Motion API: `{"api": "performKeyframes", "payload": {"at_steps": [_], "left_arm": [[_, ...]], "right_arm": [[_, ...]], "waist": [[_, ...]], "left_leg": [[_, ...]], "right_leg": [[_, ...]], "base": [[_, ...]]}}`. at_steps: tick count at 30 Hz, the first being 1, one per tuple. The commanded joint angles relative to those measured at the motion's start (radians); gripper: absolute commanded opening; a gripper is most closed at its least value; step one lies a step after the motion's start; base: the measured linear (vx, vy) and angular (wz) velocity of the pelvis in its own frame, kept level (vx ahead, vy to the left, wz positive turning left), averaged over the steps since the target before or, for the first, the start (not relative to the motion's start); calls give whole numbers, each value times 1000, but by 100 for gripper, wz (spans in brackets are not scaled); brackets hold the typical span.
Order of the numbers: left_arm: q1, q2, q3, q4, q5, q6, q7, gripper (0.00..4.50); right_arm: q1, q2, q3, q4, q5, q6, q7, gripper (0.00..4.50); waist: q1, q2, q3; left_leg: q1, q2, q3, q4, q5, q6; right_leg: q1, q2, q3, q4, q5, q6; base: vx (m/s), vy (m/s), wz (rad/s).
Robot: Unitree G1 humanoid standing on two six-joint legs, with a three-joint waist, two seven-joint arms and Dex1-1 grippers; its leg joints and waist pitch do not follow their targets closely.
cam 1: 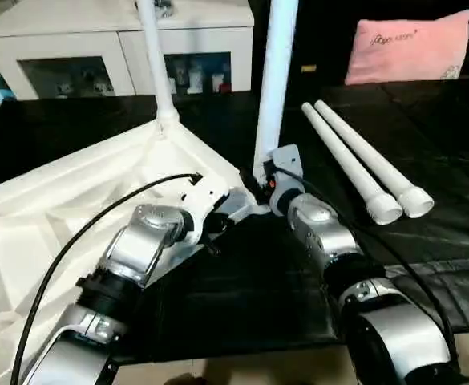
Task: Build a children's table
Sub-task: Insert table leg to table base
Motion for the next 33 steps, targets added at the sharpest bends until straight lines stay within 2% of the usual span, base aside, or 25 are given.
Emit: {"api": "performKeyframes", "payload": {"at_steps": [1,4,5,8,11,12,14,16,18,19,20,21,24,26,29,31,33], "left_arm": [[-44,0,3,-69,-23,-50,-21,0],[-44,4,2,-63,-23,-56,-22,0],[-45,5,3,-59,-22,-59,-22,0],[-48,12,6,-43,-21,-72,-25,0],[-54,26,6,-15,-15,-98,-32,0],[-57,31,6,1,-14,-112,-37,0],[-60,37,3,15,-11,-127,-42,0],[-65,46,-5,36,-3,-148,-51,0],[-66,51,-9,47,0,-157,-56,0],[-72,59,-16,79,4,-186,-73,0],[-72,60,-17,84,5,-190,-75,0],[-76,65,-23,101,9,-209,-84,0],[-79,73,-36,126,15,-246,-105,0],[-74,84,-50,142,17,-287,-133,0],[-69,94,-61,158,18,-323,-161,0],[-68,107,-74,184,17,-370,-200,0],[-65,118,-85,197,17,-411,-238,0]], "right_arm": [[54,-2,11,79,-19,50,-1,342],[59,-10,8,75,-23,36,8,366],[64,-13,9,67,-24,33,14,387],[82,-23,14,34,-25,24,42,404],[126,-43,20,-43,-16,14,96,424],[154,-56,27,-92,-10,9,130,445],[178,-66,33,-133,-5,9,155,445],[213,-82,46,-195,2,6,201,445],[235,-91,52,-236,10,12,224,445],[296,-123,68,-357,34,36,298,445],[303,-127,70,-371,37,39,306,445],[329,-144,74,-424,47,52,337,445],[362,-170,66,-497,75,79,375,445],[390,-199,55,-565,96,100,403,445],[416,-230,41,-629,120,118,432,445],[457,-280,29,-735,163,165,487,445],[486,-328,34,-801,181,184,548,445]], "waist": [[8,13,-63],[8,12,-63],[11,11,-63],[14,12,-63],[17,11,-64],[20,9,-63],[21,9,-63],[23,11,-62],[24,9,-62],[23,12,-61],[27,9,-61],[24,10,-62],[26,6,-62],[25,7,-65],[30,10,-67],[36,10,-66],[49,10,-67]], "left_leg": [[24,105,-46,-78,-229,16],[24,104,-46,-76,-213,27],[26,106,-46,-75,-214,30],[24,106,-46,-75,-205,35],[25,106,-45,-74,-197,42],[23,105,-45,-73,-198,51],[22,106,-46,-74,-192,55],[27,106,-45,-74,-216,52],[25,106,-46,-75,-220,49],[23,108,-48,-76,-220,47],[26,107,-48,-76,-219,53],[21,106,-50,-76,-206,57],[19,104,-48,-71,-197,70],[20,105,-48,-70,-181,76],[21,109,-49,-67,-149,95],[23,108,-47,-65,-152,101],[24,111,-47,-65,-149,104]], "right_leg": [[40,-118,65,-66,-19,-254],[41,-117,64,-63,-12,-258],[41,-120,65,-65,-17,-256],[41,-118,64,-65,-24,-250],[41,-116,62,-63,-8,-247],[42,-117,63,-66,-11,-242],[44,-119,64,-65,-14,-237],[38,-117,64,-70,-54,-235],[41,-117,64,-72,-72,-226],[42,-119,65,-70,-70,-227],[43,-114,64,-75,-73,-211],[45,-115,64,-69,-52,-214],[46,-119,64,-74,-53,-220],[44,-118,62,-71,-42,-227],[42,-117,62,-67,-9,-224],[41,-116,62,-68,-11,-220],[41,-118,63,-67,0,-211]], "base": [[0,0,0],[0,0,0],[0,0,0],[0,0,0],[0,0,0],[0,0,0],[0,0,0],[0,0,0],[0,0,0],[0,0,0],[0,0,0],[0,0,0],[0,0,0],[0,0,0],[0,0,0],[0,0,0],[0,0,0]]}}
